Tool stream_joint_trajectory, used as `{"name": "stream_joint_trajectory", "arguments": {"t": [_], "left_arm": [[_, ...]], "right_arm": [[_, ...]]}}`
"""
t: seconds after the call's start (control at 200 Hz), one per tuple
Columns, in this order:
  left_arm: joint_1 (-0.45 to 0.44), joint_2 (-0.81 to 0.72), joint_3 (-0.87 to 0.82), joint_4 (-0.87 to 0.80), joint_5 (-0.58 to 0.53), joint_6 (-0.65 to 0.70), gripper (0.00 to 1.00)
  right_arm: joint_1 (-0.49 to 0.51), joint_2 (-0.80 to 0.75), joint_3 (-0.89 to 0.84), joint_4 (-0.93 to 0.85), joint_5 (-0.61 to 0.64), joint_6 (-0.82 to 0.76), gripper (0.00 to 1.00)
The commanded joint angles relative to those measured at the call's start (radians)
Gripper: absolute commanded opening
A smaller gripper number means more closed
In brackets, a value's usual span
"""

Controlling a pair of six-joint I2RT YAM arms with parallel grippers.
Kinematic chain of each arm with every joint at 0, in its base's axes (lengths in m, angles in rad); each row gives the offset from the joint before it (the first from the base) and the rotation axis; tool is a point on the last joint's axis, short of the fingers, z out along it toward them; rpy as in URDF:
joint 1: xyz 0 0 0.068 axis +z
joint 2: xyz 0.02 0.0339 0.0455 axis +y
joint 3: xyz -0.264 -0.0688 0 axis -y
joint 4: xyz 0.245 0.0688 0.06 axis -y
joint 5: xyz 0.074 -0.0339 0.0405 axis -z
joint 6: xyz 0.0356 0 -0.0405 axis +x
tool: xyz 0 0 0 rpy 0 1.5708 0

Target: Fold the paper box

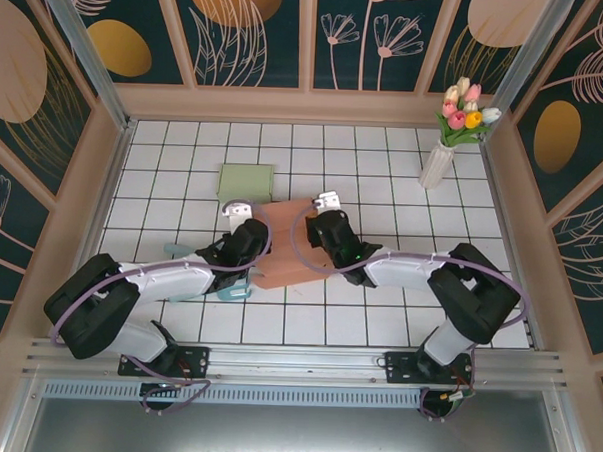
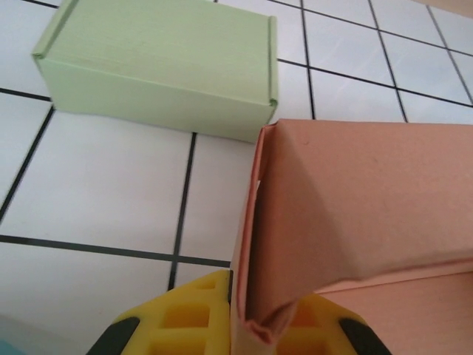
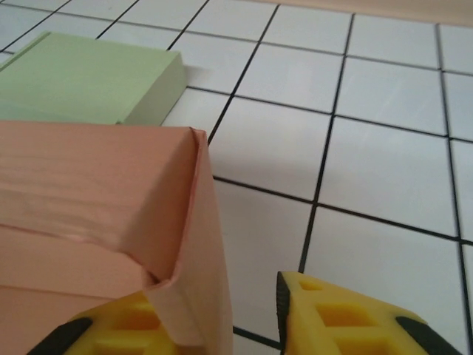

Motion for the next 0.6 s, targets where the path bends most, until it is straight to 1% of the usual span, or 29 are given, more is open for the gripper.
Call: {"name": "stream_joint_trajectory", "arguments": {"t": [0.0, 0.195, 0.41, 0.535, 0.596], "left_arm": [[0.021, -0.038, -0.009, -0.024, -0.144, -0.066, 0.0], [0.021, -0.03, -0.006, -0.019, -0.137, -0.071, 0.0], [0.021, -0.021, -0.009, -0.004, -0.106, -0.066, 0.0], [0.021, -0.013, -0.01, 0.002, -0.091, -0.068, 0.0], [0.021, -0.009, -0.008, 0.004, -0.085, -0.068, 0.0]], "right_arm": [[-0.031, 0.019, -0.036, -0.02, -0.059, 0.005, 0.37], [-0.031, 0.072, -0.036, -0.008, -0.078, 0.012, 0.4], [-0.029, 0.12, 0.006, 0.004, -0.008, 0.011, 0.39], [-0.028, 0.148, 0.037, 0.031, -0.002, 0.001, 0.39], [-0.028, 0.171, 0.061, 0.034, 0.006, -0.005, 0.37]]}}
